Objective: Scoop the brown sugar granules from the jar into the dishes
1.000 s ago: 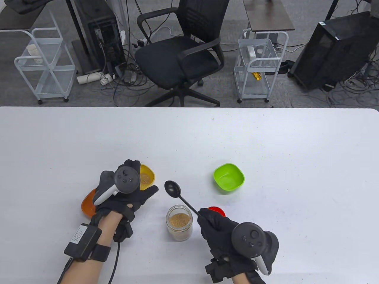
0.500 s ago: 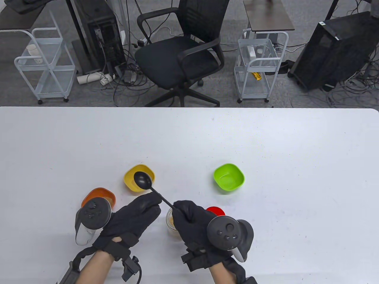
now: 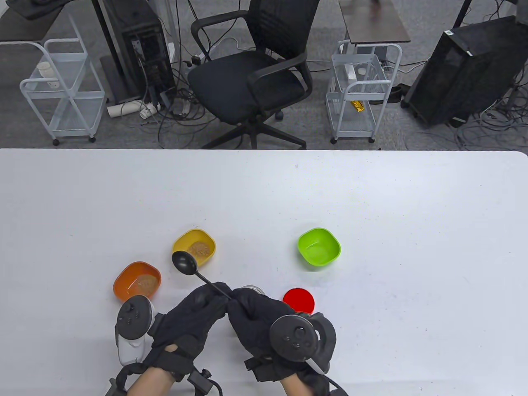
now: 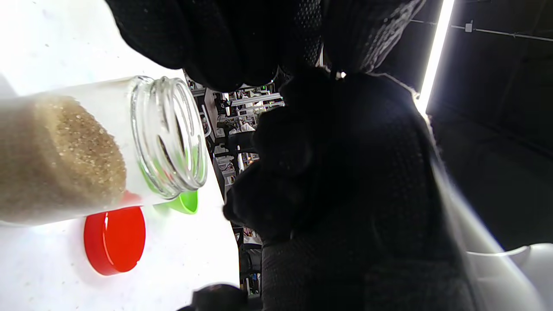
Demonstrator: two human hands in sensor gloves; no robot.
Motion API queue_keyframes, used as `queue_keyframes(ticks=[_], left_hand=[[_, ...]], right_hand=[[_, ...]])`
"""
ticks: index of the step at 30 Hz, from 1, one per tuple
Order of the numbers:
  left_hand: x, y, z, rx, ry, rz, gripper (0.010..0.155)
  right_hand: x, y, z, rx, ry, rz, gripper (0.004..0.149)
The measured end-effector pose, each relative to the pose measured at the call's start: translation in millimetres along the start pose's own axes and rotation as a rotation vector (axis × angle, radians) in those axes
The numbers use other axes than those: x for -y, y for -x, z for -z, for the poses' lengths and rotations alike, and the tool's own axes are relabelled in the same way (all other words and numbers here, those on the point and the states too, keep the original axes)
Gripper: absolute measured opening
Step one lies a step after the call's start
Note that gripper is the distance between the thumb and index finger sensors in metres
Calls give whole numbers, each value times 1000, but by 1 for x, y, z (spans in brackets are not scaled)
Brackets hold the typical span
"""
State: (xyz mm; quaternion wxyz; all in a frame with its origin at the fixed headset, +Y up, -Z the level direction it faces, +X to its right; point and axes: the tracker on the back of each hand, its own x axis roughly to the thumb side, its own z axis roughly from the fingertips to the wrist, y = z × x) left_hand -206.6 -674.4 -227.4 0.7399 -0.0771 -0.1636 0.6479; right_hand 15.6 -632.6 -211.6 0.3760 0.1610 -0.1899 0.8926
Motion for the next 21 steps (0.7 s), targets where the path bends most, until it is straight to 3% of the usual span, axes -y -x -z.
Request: queue_keyframes(ticks=[7,12,16,21], left_hand=[[2,4,0,-12,-22,-63,47],[0,0,0,51,-34,-88,43],[-11,-7,0,123,-70,-87,43],[-30,-13,-2,163,-134,-35,44]], right_hand=[[-2,-1,-3,3,17,-41,40],[-4,-3,-6,26,9,-93,46],[-2,-2,-8,38,13,-119,58],[8,7,-9,0,35,-84,59]])
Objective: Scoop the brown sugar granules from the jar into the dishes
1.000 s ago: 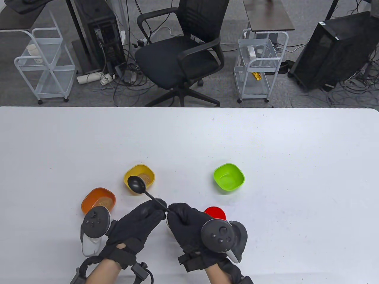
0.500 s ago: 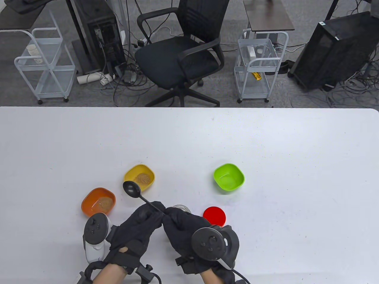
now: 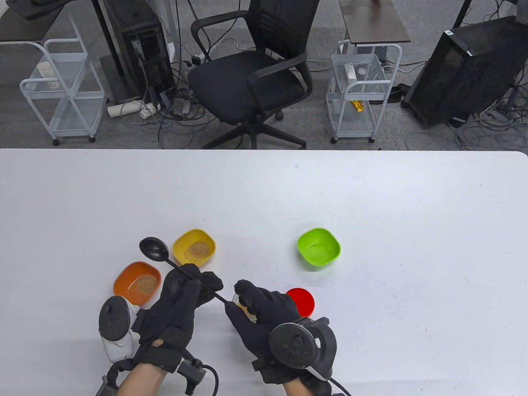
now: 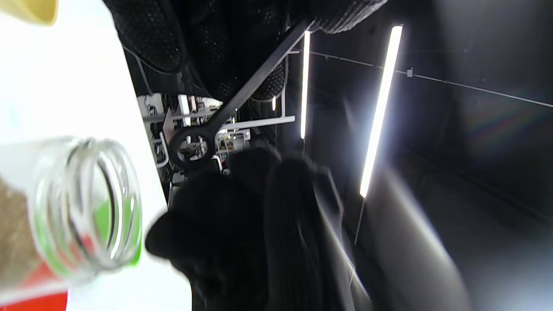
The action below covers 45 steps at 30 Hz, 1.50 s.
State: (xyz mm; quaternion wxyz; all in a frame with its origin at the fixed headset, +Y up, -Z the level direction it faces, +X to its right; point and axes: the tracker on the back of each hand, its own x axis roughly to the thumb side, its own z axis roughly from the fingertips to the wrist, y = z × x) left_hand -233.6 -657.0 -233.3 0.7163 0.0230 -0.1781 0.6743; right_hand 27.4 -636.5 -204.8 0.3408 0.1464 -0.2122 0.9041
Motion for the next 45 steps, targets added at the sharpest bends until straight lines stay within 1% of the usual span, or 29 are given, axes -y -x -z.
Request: queue_keyframes(ticks=[4,8,11,14,16,17,21,29,34,38,42,45], left_hand=[[-10,-2,1,15,0,47,45],[-19,-7,3,31,-7,135,46],[-28,-15,5,44,-16,245,46],[-37,-21,3,63,-33,422,46],[-39,-21,0,74,-50,513,46],[-38,-18,-1,66,-51,529,46],[-36,-1,-6,25,-53,531,47],[-41,2,-15,4,-93,547,47],[-43,6,-18,-21,-103,561,46],[-45,5,-20,-33,-122,563,45],[-46,6,-22,-48,-133,559,46],[-48,6,-23,-54,-143,553,46]], right_hand=[[8,7,-2,-29,27,18,59],[12,11,-3,-50,40,18,58],[13,13,-2,-63,44,26,58],[13,15,-2,-73,44,28,58],[13,14,-2,-76,39,27,58],[12,14,-2,-77,36,23,58],[11,14,-3,-80,27,16,57],[16,20,-1,-112,36,33,57],[33,25,8,-130,51,-21,59],[50,37,23,-150,40,-121,61],[55,56,42,-213,-31,-218,69],[48,74,58,-289,-140,-290,80]])
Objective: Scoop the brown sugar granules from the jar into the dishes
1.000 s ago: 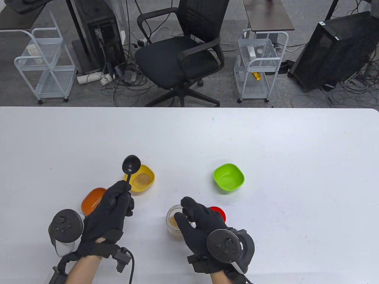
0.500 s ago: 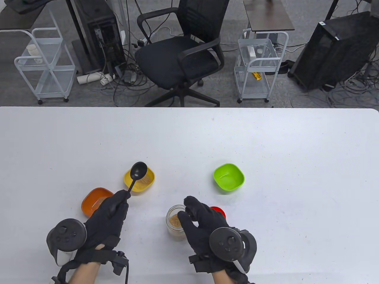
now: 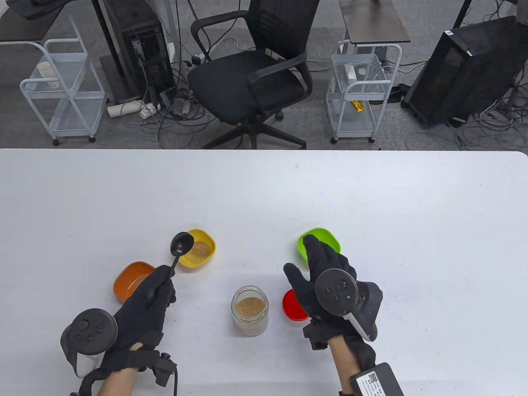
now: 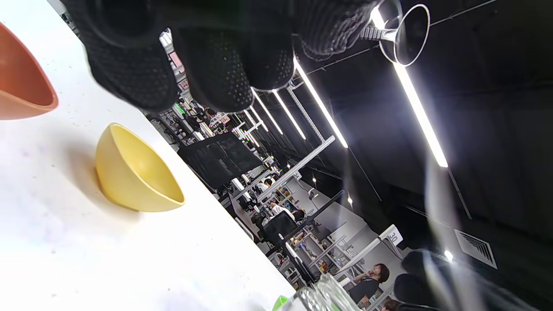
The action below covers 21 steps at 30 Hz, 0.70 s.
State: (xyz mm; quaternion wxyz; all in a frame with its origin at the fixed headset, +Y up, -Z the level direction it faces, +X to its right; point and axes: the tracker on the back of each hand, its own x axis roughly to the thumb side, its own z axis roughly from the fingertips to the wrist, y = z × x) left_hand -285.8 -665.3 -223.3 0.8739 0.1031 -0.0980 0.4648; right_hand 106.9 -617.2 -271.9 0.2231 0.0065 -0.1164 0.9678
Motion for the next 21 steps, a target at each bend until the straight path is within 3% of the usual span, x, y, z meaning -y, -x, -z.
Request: queue_keyframes(ticks=[11,21], left_hand=[[0,1,-3,12,-46,81,46],[2,1,-4,5,-35,102,46]], right_hand=[[-52,29,61,-160,-245,-214,107],[-86,50,90,-274,-445,-288,123]])
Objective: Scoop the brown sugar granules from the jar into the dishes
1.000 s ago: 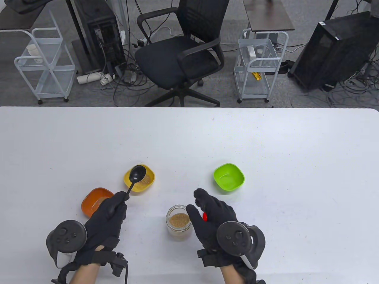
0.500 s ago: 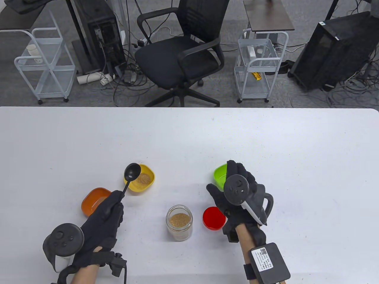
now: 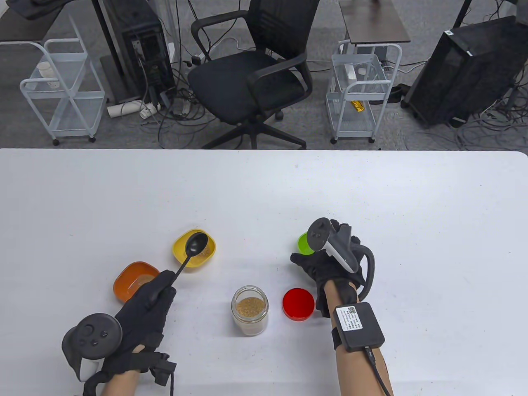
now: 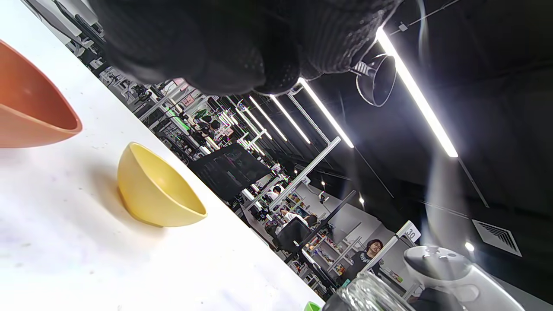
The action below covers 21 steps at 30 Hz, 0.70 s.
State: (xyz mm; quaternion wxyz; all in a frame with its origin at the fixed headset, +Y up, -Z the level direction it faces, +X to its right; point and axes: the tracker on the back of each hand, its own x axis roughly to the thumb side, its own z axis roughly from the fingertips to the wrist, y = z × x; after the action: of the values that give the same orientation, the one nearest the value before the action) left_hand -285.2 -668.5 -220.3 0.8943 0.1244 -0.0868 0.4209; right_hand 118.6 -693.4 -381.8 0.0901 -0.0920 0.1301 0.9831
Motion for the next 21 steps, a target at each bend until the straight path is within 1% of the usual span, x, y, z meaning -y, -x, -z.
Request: queue_keyframes(ticks=[5,9,12,15,21], left_hand=[[2,-1,0,4,14,14,46],[2,-1,0,6,21,24,45],[3,-1,0,3,26,26,45],[3,-1,0,5,32,42,45],[5,-1,1,8,46,51,45]], right_hand=[[-8,-2,8,-19,-27,-33,124],[-10,0,8,-24,41,-38,117],[-10,3,7,-16,43,-25,115],[-9,4,1,4,54,-15,115],[2,4,-21,67,81,31,118]])
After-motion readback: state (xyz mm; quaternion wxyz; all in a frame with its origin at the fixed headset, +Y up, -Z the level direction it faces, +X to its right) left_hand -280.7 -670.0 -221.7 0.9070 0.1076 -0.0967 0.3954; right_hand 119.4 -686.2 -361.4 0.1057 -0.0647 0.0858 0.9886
